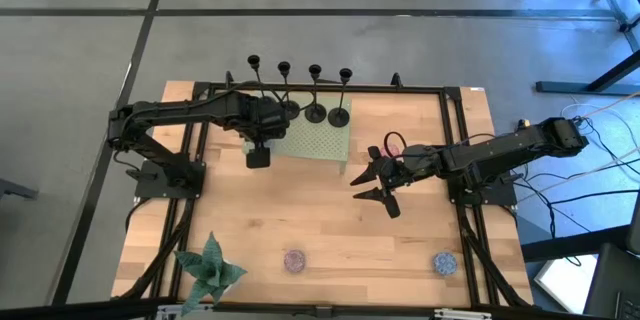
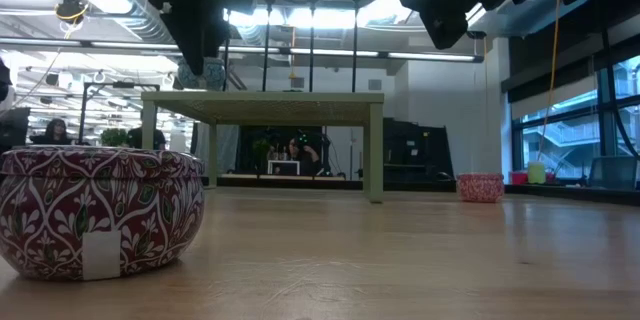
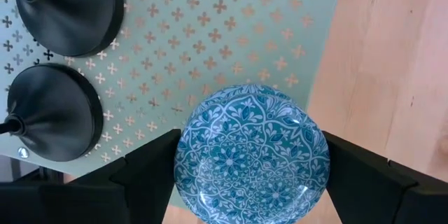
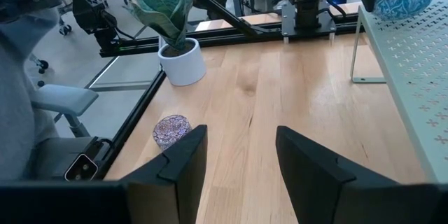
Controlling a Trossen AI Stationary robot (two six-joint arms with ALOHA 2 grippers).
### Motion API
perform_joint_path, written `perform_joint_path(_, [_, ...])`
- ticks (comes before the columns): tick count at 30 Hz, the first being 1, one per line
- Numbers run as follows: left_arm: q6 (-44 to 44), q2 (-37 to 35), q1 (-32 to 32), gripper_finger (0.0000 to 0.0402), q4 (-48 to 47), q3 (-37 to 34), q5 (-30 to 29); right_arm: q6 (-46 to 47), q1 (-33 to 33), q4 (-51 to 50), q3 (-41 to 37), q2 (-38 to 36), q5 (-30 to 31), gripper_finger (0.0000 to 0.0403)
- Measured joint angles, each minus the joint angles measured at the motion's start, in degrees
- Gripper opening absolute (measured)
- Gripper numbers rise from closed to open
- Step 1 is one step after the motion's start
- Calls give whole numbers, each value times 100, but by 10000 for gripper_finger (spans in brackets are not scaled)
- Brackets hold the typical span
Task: Pick & Place candle stick holders
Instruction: Put the light blue candle on the shelf
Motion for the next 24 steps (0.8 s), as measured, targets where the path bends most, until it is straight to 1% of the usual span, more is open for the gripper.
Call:
perform_joint_path(4, [104, 2, 0, 329, 0, 0, -12, 0, 0, 1, 0, 0, 1, 175])
perform_joint_path(8, [157, 2, 0, 333, 2, 0, -77, 0, 1, 1, 0, 0, 1, 175])
perform_joint_path(16, [383, 1, 0, 335, 1, 0, -740, 0, 1, 1, 0, 0, 1, 175])
perform_joint_path(18, [387, 0, -8, 335, 0, 0, -643, 0, 0, 1, 0, 0, 1, 175])
perform_joint_path(21, [381, 0, -62, 335, -1, 0, -314, 0, 0, 1, 0, 0, 1, 175])
perform_joint_path(22, [339, -2, -96, 335, -30, 2, -322, 0, -1, 1, 0, 0, 1, 175])
perform_joint_path(24, [305, -2, -164, 335, -207, 2, -518, -7, 0, 0, 0, 0, 1, 175])
